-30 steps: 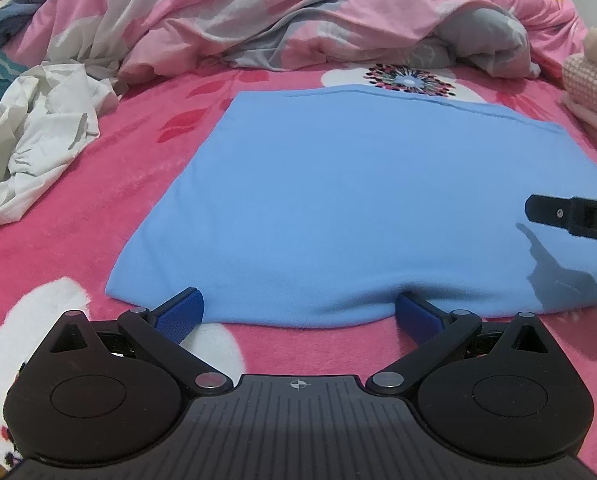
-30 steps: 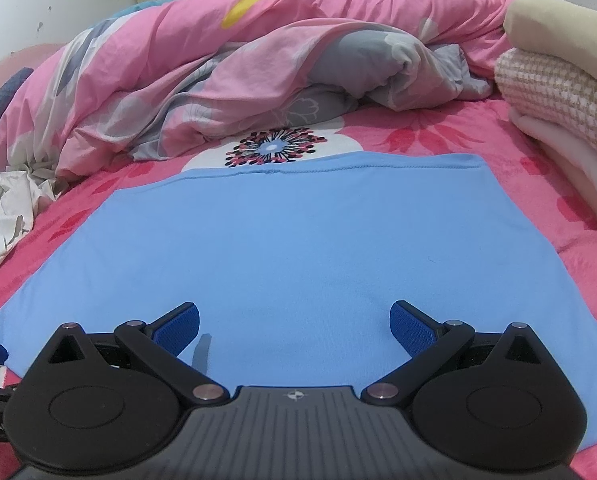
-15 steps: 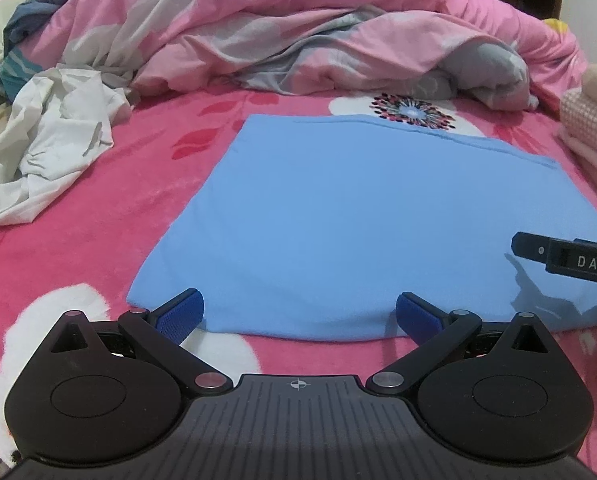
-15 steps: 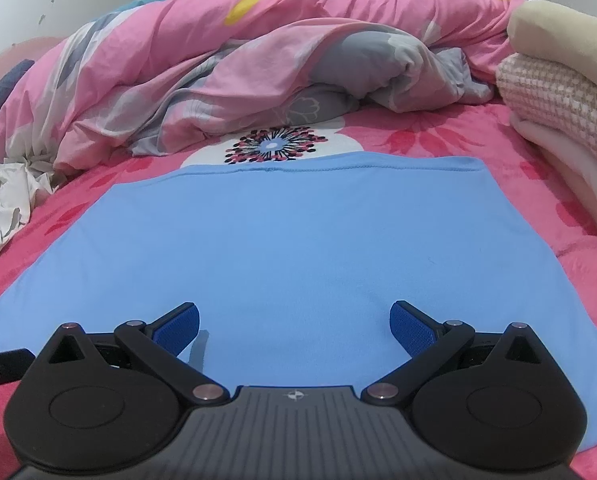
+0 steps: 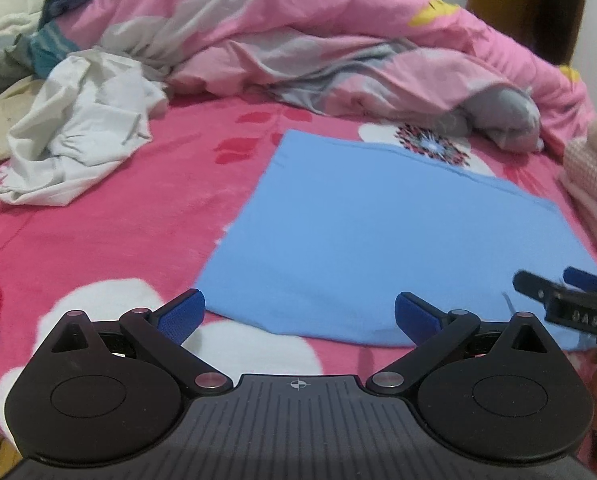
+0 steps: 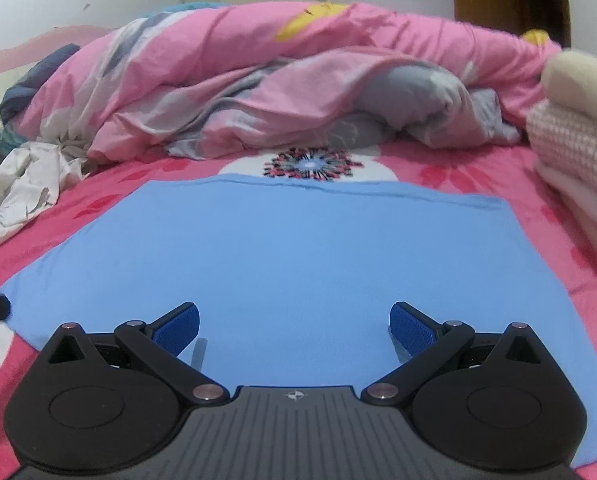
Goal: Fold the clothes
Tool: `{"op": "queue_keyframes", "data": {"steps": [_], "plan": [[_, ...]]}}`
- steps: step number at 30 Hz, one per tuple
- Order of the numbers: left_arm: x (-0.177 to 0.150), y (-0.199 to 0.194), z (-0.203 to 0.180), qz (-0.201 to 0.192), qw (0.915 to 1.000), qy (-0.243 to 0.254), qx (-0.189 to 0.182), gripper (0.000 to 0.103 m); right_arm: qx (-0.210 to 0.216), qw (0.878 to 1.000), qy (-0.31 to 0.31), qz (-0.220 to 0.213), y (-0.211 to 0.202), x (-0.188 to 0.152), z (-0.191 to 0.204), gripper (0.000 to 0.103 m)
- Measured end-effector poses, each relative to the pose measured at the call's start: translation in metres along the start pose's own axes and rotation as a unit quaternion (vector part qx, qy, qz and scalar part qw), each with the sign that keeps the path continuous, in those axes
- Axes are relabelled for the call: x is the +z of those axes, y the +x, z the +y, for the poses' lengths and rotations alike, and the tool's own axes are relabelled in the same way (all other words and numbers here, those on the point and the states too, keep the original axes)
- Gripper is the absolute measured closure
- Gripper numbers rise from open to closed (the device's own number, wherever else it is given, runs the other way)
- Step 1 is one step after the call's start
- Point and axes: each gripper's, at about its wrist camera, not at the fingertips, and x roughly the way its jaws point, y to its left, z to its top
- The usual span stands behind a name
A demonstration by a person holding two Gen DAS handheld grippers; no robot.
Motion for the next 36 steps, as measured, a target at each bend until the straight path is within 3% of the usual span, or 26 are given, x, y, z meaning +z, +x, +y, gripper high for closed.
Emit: {"op": "queue_keyframes", "data": {"steps": [3,7,13,17,22,30,32,33,34,36], "plan": [[0.004,-0.005,0.015,-0.012,0.9996,-0.026,-0.004,0.003,0.006,1.0,-0.003,-0.03,-0.01,0.001,0.002,0.0],[0.012,-0.013,0.037,-0.033,0.9982,-0.051,0.005,0.004,0.05,0.997,-0.003,-0.061,-0.023,0.005,0.009,0.0],[0.025,-0.02,0.067,-0.056,0.9946,-0.086,0.013,0.007,0.139,0.984,-0.091,-0.071,-0.029,0.002,0.068,0.001],[0.03,-0.018,0.082,-0.058,0.9931,-0.102,0.009,0.019,0.193,0.966,-0.163,-0.059,-0.021,-0.009,0.13,0.005],[0.031,-0.011,0.096,-0.05,0.992,-0.116,-0.007,0.03,0.214,0.946,-0.238,-0.045,-0.006,-0.024,0.204,0.027],[0.034,-0.001,0.109,-0.047,0.9888,-0.135,-0.042,0.044,0.219,0.932,-0.289,0.007,0.028,-0.035,0.251,0.066],[0.035,0.001,0.111,-0.048,0.9878,-0.139,-0.051,0.044,0.22,0.934,-0.282,0.014,0.032,-0.035,0.252,0.071],[0.035,0.002,0.112,-0.048,0.9874,-0.14,-0.055,0.044,0.219,0.937,-0.271,0.014,0.032,-0.033,0.25,0.081],[0.036,0.004,0.113,-0.048,0.9867,-0.144,-0.059,0.044,0.218,0.941,-0.26,0.013,0.031,-0.031,0.248,0.099],[0.038,0.006,0.115,-0.047,0.9852,-0.151,-0.066,0.044,0.217,0.947,-0.236,0.012,0.03,-0.027,0.242,0.101]]}}
